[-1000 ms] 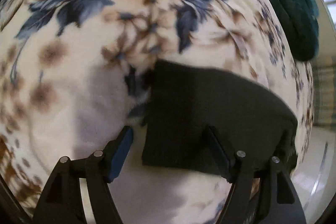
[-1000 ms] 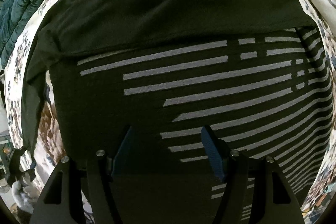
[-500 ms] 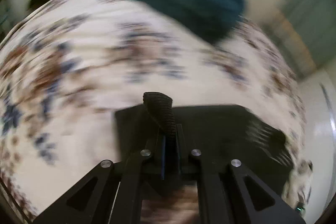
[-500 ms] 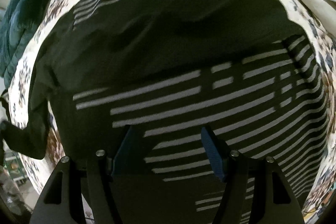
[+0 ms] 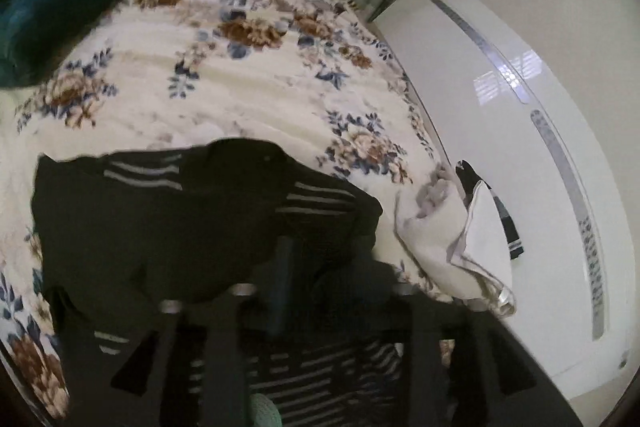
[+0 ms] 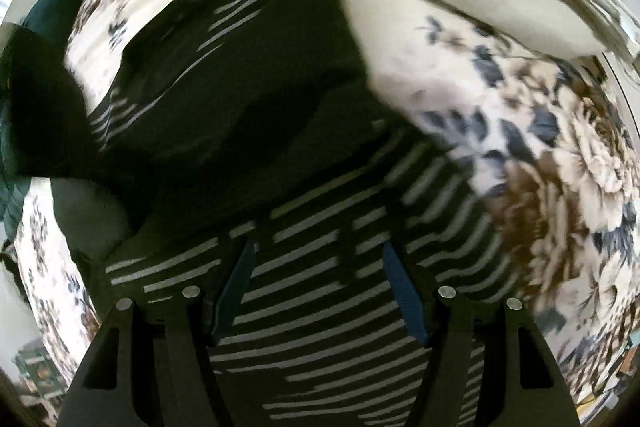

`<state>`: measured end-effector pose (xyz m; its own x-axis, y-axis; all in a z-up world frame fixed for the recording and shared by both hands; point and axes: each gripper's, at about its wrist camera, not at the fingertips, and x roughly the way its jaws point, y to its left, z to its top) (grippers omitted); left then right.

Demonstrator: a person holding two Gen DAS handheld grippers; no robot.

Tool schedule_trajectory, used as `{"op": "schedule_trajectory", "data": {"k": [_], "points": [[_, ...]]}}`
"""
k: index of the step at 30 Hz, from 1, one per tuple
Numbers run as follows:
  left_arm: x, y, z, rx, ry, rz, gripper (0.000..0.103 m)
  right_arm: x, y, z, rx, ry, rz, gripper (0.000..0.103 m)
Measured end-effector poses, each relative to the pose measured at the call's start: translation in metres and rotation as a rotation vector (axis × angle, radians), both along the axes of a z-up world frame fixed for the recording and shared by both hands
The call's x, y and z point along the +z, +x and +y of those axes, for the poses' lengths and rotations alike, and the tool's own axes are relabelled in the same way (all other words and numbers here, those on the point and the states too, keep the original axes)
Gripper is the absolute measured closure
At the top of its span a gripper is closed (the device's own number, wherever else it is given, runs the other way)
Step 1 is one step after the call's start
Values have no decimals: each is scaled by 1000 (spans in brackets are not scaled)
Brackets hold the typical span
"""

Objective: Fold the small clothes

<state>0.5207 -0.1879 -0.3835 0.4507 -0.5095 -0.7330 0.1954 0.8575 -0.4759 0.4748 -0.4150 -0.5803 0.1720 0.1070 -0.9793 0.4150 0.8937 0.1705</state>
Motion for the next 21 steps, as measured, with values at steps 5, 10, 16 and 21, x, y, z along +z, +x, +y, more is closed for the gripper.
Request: {"op": "schedule_trajectory", "data": {"k": [5, 10, 16, 21], "points": [[-23, -20, 71, 120, 148, -24, 3, 9, 10, -20, -10, 96, -42, 34], [-72, -45, 168, 319, 421, 107, 1, 8, 57, -17, 21, 160, -105, 34], [-100, -77, 232, 492, 552, 200, 1, -45, 159, 32, 44, 103, -62, 35], [-105, -72, 230, 546, 560, 211, 1, -54, 176, 63, 163, 2, -37, 100]]}}
